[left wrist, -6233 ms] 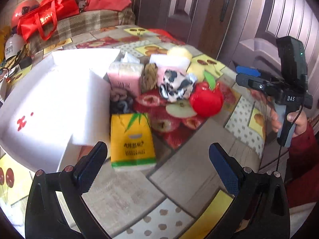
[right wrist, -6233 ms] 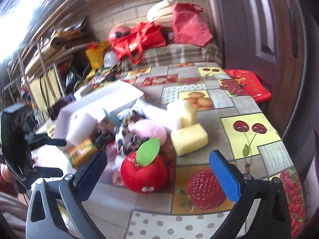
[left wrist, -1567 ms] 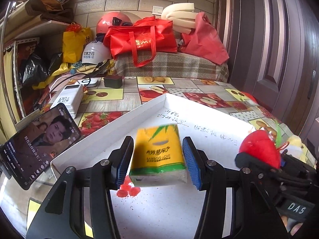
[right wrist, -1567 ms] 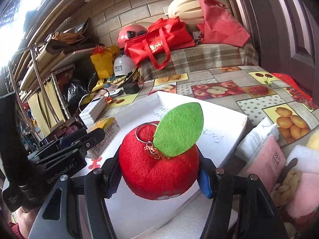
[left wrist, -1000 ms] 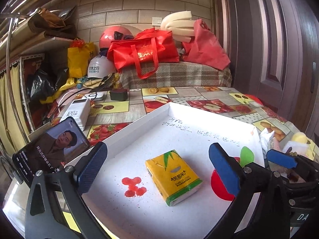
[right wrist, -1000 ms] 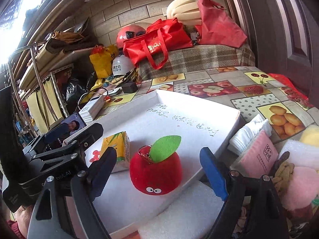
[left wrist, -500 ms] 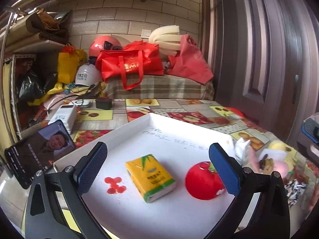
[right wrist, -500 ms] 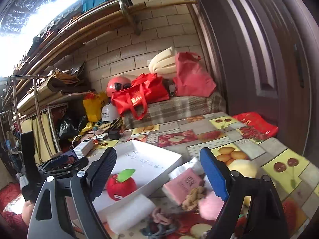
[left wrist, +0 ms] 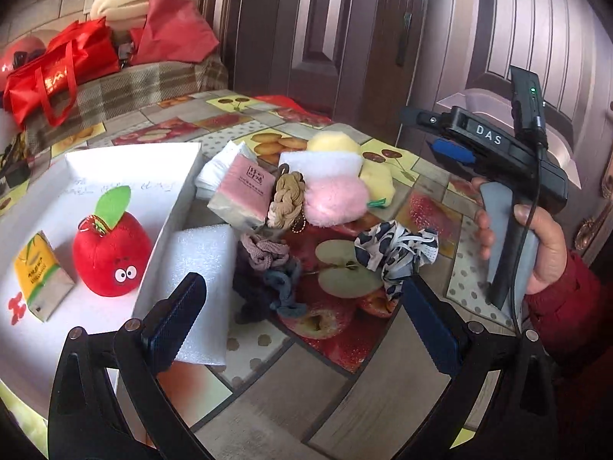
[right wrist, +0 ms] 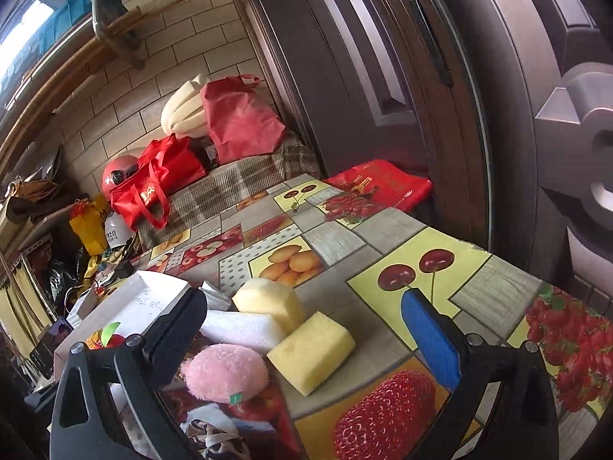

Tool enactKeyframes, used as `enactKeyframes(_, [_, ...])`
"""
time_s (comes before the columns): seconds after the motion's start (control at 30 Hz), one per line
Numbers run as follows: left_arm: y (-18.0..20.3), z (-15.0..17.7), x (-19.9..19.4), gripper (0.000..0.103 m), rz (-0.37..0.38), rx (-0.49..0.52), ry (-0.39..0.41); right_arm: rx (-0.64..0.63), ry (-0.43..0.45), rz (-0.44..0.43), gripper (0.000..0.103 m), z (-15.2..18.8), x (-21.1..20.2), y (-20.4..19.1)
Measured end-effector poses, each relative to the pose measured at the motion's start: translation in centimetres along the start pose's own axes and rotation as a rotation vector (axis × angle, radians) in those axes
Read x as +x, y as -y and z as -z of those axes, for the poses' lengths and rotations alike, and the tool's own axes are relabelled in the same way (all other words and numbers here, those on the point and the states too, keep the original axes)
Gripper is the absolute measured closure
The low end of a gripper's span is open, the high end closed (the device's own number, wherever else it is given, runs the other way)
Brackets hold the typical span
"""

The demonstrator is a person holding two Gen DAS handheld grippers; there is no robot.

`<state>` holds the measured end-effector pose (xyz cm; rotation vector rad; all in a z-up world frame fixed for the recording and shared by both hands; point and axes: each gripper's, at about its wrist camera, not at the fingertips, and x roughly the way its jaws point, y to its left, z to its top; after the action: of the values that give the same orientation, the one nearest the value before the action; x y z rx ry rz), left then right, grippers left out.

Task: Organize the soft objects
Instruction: 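Move both open tools from the box over to the pile of soft objects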

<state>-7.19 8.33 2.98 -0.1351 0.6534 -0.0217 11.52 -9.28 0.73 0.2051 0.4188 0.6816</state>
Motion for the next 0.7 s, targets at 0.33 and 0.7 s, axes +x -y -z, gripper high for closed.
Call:
enactKeyframes(0.33, [0.7, -0.2, 0.9, 0.001, -0.084, -0.031, 0.012, -0.027, -0.020, -0.028, 0.001, 0.3, 0.2, -0.2])
enactKeyframes(0.7, [-0.2, -0.6, 2.2, 0.001, -0.201, -0.082, -0.023, 0.007, -0.029, -0.045, 0.001, 0.2, 0.4, 0.5])
